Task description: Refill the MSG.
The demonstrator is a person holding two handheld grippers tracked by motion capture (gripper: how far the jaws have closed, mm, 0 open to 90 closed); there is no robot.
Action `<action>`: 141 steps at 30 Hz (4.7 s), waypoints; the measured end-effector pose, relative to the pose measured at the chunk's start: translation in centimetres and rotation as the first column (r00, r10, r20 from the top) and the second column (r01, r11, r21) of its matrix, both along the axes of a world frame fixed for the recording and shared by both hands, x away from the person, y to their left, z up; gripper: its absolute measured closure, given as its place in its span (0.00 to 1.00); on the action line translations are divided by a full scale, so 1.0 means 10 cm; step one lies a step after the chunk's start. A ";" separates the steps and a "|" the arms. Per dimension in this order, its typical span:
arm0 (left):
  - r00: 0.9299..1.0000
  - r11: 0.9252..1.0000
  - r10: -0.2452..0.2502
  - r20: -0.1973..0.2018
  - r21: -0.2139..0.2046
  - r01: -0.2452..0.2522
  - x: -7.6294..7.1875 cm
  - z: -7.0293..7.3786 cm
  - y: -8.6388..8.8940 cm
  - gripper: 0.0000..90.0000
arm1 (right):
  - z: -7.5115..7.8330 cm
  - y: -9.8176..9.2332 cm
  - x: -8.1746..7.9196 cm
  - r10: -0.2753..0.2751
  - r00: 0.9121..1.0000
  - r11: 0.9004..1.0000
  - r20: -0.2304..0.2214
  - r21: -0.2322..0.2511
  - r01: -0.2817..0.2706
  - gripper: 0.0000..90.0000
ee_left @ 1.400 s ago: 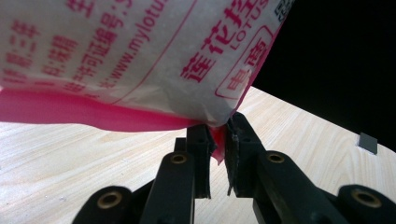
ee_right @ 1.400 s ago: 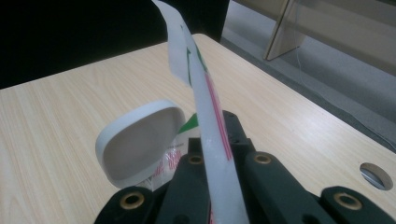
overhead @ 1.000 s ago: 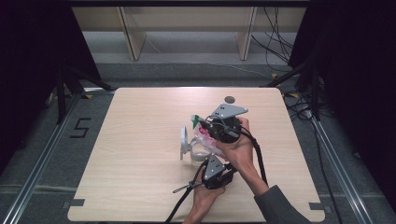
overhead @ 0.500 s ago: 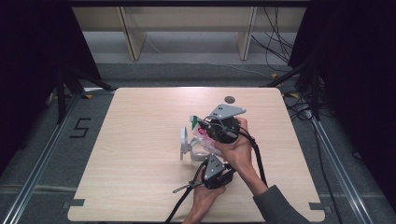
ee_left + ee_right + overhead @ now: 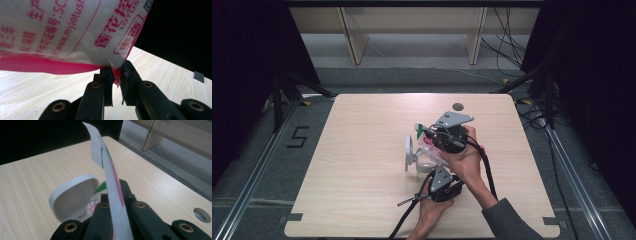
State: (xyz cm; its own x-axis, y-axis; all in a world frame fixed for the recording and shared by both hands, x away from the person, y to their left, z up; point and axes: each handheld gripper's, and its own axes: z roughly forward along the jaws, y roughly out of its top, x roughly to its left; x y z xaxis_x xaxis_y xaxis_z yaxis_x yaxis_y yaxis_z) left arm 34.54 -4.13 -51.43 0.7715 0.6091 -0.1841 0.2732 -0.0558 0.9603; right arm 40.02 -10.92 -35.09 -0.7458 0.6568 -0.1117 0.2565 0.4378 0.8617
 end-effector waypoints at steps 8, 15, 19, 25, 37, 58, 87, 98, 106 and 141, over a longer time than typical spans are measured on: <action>1.000 1.000 0.007 0.012 -0.002 -0.007 0.00 0.01 -0.01 0.89 | 0.02 0.00 -0.02 0.000 1.000 1.000 -0.004 0.009 0.000 1.00; 1.000 1.000 0.005 0.012 -0.012 -0.005 0.01 0.01 -0.03 0.89 | 0.01 0.02 0.00 0.019 1.000 1.000 -0.008 -0.005 -0.019 1.00; 1.000 1.000 0.002 0.010 -0.013 -0.002 0.01 0.01 -0.04 0.89 | -0.01 0.05 -0.02 0.006 1.000 1.000 -0.021 -0.020 -0.006 1.00; 1.000 1.000 -0.001 0.009 -0.023 0.001 0.01 0.01 -0.04 0.89 | -0.01 0.06 -0.03 0.012 1.000 1.000 -0.003 -0.015 -0.012 1.00; 1.000 1.000 0.007 0.017 -0.014 -0.007 0.01 0.00 -0.03 0.89 | -0.01 0.02 -0.02 0.032 0.999 0.999 0.020 0.009 -0.032 1.00; 0.999 1.000 0.002 0.038 0.004 -0.002 -0.01 0.03 -0.06 0.89 | -0.03 0.01 -0.08 0.059 0.998 0.997 0.022 0.049 -0.060 1.00; 0.999 1.000 0.001 0.044 0.000 -0.001 -0.01 0.04 -0.07 0.89 | -0.01 -0.02 -0.06 0.057 0.998 0.996 0.029 0.066 -0.059 1.00; 0.999 1.000 -0.011 0.050 0.001 0.011 0.00 0.05 -0.09 0.89 | 0.02 -0.02 -0.06 0.057 0.998 0.997 0.042 0.044 -0.059 1.00; 0.999 1.000 -0.006 0.048 -0.001 0.006 0.00 0.06 -0.11 0.89 | 0.02 -0.03 -0.06 0.048 0.999 0.997 0.015 0.060 -0.049 1.00; 0.999 1.000 -0.010 0.046 -0.011 0.011 0.02 0.09 -0.11 0.89 | 0.06 0.03 0.03 0.070 0.998 0.998 0.012 -0.001 -0.070 1.00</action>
State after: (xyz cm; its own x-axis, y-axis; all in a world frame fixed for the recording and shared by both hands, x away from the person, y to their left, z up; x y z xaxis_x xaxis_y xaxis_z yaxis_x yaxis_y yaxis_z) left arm 34.72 -5.24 -50.54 0.7857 0.5988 -0.1552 0.2284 -0.0477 0.9724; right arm 40.36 -10.64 -34.47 -0.7882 0.6033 -0.1213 0.2149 0.4546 0.8644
